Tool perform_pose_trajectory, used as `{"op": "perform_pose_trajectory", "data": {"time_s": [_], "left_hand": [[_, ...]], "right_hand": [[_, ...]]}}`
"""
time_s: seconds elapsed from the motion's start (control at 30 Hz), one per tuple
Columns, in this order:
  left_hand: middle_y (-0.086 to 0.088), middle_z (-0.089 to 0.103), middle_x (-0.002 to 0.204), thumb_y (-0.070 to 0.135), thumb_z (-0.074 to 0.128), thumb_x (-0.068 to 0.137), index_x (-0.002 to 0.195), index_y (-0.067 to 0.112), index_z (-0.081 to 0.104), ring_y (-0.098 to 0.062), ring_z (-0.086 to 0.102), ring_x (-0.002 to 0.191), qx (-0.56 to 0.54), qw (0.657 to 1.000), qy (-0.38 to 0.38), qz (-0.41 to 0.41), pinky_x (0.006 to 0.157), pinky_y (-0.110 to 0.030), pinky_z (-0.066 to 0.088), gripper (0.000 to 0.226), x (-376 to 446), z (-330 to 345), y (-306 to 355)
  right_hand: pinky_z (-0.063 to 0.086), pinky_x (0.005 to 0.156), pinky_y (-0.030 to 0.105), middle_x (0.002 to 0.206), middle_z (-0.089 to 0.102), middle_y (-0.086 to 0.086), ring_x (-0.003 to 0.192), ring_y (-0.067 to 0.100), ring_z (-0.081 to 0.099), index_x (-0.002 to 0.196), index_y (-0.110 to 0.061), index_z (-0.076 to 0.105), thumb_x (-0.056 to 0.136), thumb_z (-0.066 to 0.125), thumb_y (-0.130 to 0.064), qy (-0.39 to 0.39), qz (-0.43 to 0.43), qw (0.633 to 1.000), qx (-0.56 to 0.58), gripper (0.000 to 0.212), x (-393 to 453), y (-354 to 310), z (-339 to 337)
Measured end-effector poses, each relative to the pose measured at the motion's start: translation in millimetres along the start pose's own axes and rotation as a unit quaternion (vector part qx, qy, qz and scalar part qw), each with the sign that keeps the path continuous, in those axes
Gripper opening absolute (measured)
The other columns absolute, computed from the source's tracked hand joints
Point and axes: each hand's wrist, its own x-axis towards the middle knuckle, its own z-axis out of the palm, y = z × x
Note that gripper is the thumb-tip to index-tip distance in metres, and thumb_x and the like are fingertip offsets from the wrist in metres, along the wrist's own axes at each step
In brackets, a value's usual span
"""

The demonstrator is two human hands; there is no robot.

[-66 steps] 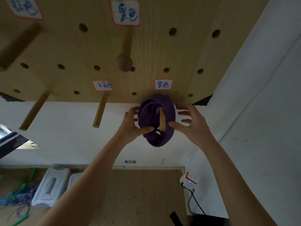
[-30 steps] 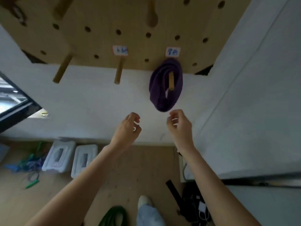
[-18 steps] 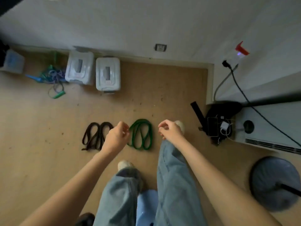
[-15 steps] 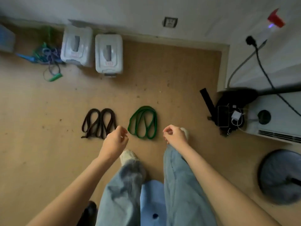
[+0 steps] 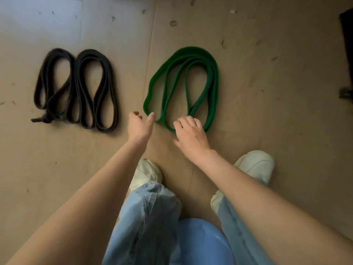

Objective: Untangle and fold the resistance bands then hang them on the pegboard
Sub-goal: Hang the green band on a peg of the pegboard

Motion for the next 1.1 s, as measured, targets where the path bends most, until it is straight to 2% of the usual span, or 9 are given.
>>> {"op": "perform_pose_trajectory", "data": {"time_s": [0.23, 0.33, 0.43, 0.53, 0.67, 0.7, 0.83, 0.93, 1.1], "left_hand": [[-0.017, 0.062, 0.11, 0.014, 0.05, 0.091, 0.107, 0.004, 0.057, -0.028, 0.062, 0.097, -0.091, 0.993, -0.012, -0.077, 0.091, -0.038, 0.05, 0.019, 34, 6, 11], [-0.008, 0.067, 0.086, 0.02, 0.05, 0.091, 0.08, 0.01, 0.059, -0.019, 0.067, 0.078, -0.133, 0.991, 0.012, -0.027, 0.079, -0.031, 0.055, 0.017, 33, -23, 32], [-0.002, 0.064, 0.08, 0.02, 0.055, 0.087, 0.089, 0.013, 0.056, -0.009, 0.064, 0.065, -0.127, 0.991, 0.004, 0.048, 0.064, -0.023, 0.055, 0.008, 17, -35, 47], [-0.008, 0.063, 0.09, 0.017, 0.06, 0.082, 0.094, 0.012, 0.052, -0.021, 0.063, 0.077, -0.036, 0.998, -0.022, 0.036, 0.074, -0.034, 0.054, 0.015, -6, -10, 35], [-0.011, 0.058, 0.105, 0.02, 0.063, 0.084, 0.103, 0.009, 0.046, -0.024, 0.058, 0.091, -0.017, 0.999, -0.003, -0.051, 0.076, -0.033, 0.046, 0.028, -15, 35, 14], [-0.012, 0.055, 0.109, 0.021, 0.065, 0.083, 0.104, 0.009, 0.044, -0.026, 0.056, 0.095, -0.031, 0.997, 0.02, -0.064, 0.076, -0.032, 0.043, 0.032, -14, 42, 13], [-0.018, 0.036, 0.133, 0.026, 0.067, 0.081, 0.124, 0.001, 0.036, -0.038, 0.045, 0.116, -0.101, 0.968, 0.095, -0.209, 0.098, -0.042, 0.039, 0.059, -10, 59, 7], [-0.018, 0.052, 0.115, 0.03, 0.059, 0.085, 0.124, -0.004, 0.044, -0.031, 0.055, 0.102, -0.227, 0.929, 0.037, -0.291, 0.096, -0.046, 0.043, 0.054, -11, 72, 2], [-0.002, 0.052, 0.089, 0.031, 0.056, 0.085, 0.083, 0.014, 0.043, -0.016, 0.051, 0.078, -0.376, 0.883, 0.105, -0.26, 0.07, -0.026, 0.042, 0.022, -3, 78, 6]], "right_hand": [[0.032, 0.098, 0.036, 0.118, 0.056, 0.006, 0.122, 0.027, 0.031, 0.113, -0.006, 0.059, 0.091, 0.042, -0.003, -0.037, 0.005, 0.999, 0.011, 0.028, 15, 12, 15], [0.033, 0.1, 0.034, 0.112, 0.059, 0.009, 0.12, 0.027, 0.032, 0.106, -0.002, 0.061, 0.091, 0.042, 0.003, -0.046, -0.007, 0.998, 0.047, 0.025, 19, 16, 9], [0.028, 0.101, 0.023, 0.119, 0.06, 0.01, 0.121, 0.023, 0.04, 0.117, -0.005, 0.062, 0.091, 0.042, 0.005, -0.05, 0.017, 0.974, 0.219, 0.034, 19, 18, -3], [0.038, 0.088, 0.016, 0.106, 0.068, 0.009, 0.105, 0.021, 0.059, 0.102, -0.005, 0.068, 0.087, 0.044, 0.007, 0.035, 0.141, 0.915, 0.377, 0.031, 7, 30, -20], [0.04, 0.072, 0.021, 0.092, 0.063, 0.0, 0.089, 0.019, 0.06, 0.095, -0.011, 0.062, 0.089, 0.052, -0.005, 0.134, 0.328, 0.85, 0.39, 0.013, -15, 62, -16], [0.041, 0.073, 0.024, 0.098, 0.061, 0.003, 0.09, 0.019, 0.058, 0.102, -0.01, 0.058, 0.089, 0.057, -0.013, 0.114, 0.372, 0.821, 0.418, 0.013, -15, 66, -11], [0.042, 0.101, 0.039, 0.133, 0.048, 0.013, 0.116, 0.026, 0.052, 0.134, -0.004, 0.036, 0.082, 0.065, -0.044, -0.045, 0.484, 0.64, 0.596, 0.072, -3, 47, 11], [0.04, 0.105, 0.043, 0.144, 0.04, 0.012, 0.125, 0.029, 0.047, 0.144, -0.008, 0.024, 0.081, 0.068, -0.038, -0.018, 0.518, 0.569, 0.638, 0.082, 11, 25, 23], [0.047, 0.097, 0.044, 0.121, 0.056, 0.015, 0.108, 0.03, 0.057, 0.118, -0.004, 0.047, 0.085, 0.062, -0.015, 0.099, 0.542, 0.526, 0.648, 0.038, 21, 30, 18]]}}
